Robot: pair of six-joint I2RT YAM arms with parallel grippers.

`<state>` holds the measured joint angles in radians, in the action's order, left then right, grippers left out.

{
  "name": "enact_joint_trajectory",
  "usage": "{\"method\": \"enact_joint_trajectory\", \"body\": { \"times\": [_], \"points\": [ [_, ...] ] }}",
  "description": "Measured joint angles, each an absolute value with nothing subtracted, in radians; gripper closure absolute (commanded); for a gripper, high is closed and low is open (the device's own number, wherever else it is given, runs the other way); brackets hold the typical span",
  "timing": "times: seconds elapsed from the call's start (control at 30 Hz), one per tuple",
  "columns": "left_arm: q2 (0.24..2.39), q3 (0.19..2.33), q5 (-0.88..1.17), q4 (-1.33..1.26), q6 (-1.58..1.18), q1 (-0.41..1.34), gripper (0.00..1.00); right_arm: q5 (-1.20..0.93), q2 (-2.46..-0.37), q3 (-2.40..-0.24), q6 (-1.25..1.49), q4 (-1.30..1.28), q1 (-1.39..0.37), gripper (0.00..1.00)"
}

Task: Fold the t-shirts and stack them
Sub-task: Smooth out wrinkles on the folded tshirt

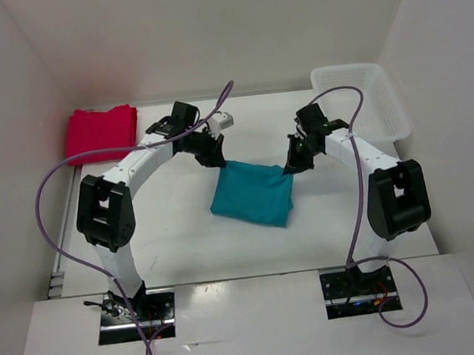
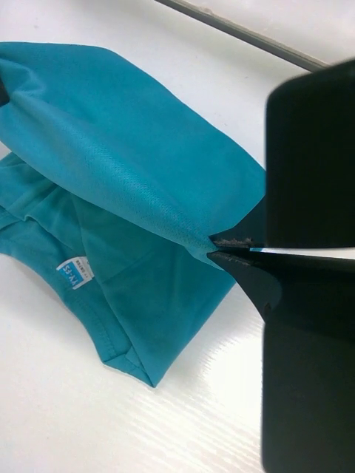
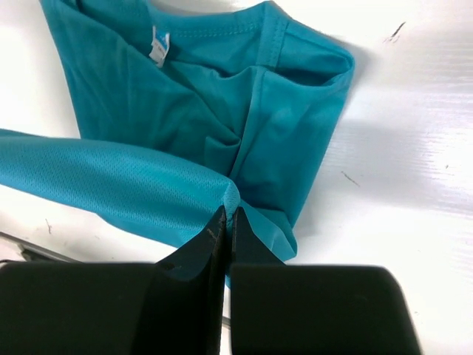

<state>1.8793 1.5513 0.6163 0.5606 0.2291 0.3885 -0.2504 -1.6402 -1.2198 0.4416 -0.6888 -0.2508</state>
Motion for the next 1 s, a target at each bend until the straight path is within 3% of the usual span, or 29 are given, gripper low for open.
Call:
{"method": "enact_joint_trajectory", "body": {
  "times": [0.4, 0.57, 0.6, 0.67, 0.73, 0.77, 0.83, 0.9, 1.0],
  "points": [
    [1.979, 1.597, 0.536, 0.464, 0.183, 0.389, 0.99, -0.304, -1.787, -1.291, 0.452, -0.604, -0.177, 1.00],
    [2.029, 1.597, 0.479, 0.397, 0.139, 0.389, 0.89, -0.299, -1.835, -1.329, 0.455, -0.575, -0.171, 1.00],
    [2.041, 1.598, 0.467, 0.384, 0.128, 0.389, 0.86, -0.299, -1.843, -1.335, 0.456, -0.565, -0.167, 0.83],
    [2.070, 1.609, 0.438, 0.361, 0.109, 0.389, 0.83, -0.296, -1.869, -1.349, 0.461, -0.544, -0.159, 0.63],
    [2.107, 1.632, 0.408, 0.348, 0.093, 0.389, 0.65, -0.285, -1.897, -1.371, 0.466, -0.535, -0.152, 0.56],
    [2.126, 1.646, 0.394, 0.342, 0.086, 0.389, 0.56, -0.278, -1.913, -1.386, 0.465, -0.532, -0.149, 0.45],
    [2.152, 1.666, 0.369, 0.331, 0.070, 0.389, 0.35, -0.256, -1.935, -1.412, 0.463, -0.524, -0.148, 0.35],
    [2.162, 1.671, 0.345, 0.329, 0.056, 0.389, 0.26, -0.234, -1.938, -1.435, 0.455, -0.525, -0.148, 0.21],
    [2.162, 1.677, 0.313, 0.335, 0.033, 0.383, 0.10, -0.176, -1.937, -1.491, 0.441, -0.531, -0.156, 0.15]
  ]
}}
